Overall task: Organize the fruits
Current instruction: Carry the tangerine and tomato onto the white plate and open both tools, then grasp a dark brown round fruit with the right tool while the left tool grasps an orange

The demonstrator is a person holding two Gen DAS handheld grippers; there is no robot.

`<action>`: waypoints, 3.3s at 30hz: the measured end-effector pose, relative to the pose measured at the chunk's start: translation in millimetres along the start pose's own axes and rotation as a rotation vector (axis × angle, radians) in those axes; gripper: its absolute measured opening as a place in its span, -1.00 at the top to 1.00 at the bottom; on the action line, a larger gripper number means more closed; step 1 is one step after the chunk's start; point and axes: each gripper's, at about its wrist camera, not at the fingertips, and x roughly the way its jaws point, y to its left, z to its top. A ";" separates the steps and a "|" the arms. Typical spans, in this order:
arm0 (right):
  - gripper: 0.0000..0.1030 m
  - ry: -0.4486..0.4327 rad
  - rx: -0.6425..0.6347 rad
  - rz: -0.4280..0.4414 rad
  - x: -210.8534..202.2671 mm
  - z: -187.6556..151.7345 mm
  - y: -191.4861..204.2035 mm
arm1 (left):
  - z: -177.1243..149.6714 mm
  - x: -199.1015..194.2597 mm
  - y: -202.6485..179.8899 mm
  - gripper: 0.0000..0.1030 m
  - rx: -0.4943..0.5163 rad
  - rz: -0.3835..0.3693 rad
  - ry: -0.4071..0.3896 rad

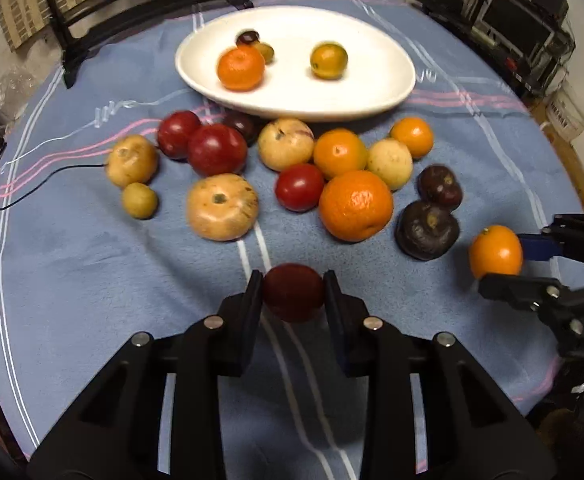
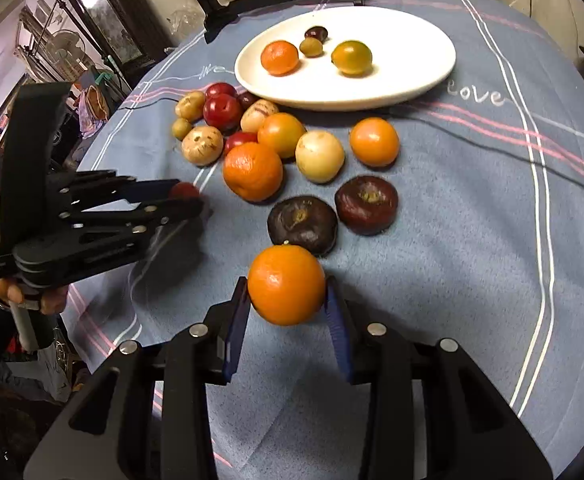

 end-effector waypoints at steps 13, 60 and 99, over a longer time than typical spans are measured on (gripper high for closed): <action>0.27 -0.196 -0.070 0.005 -54.5 63.0 3.3 | 68.8 -71.6 15.0 0.40 -0.048 -0.008 -0.197; -0.31 -0.143 0.056 -0.090 24.9 230.4 -80.9 | 183.6 27.5 1.9 -0.29 -0.002 0.126 -0.136; 0.15 -0.009 -0.036 -0.046 20.2 11.4 -9.2 | 31.5 -7.3 -14.1 -0.49 -0.173 -0.023 0.007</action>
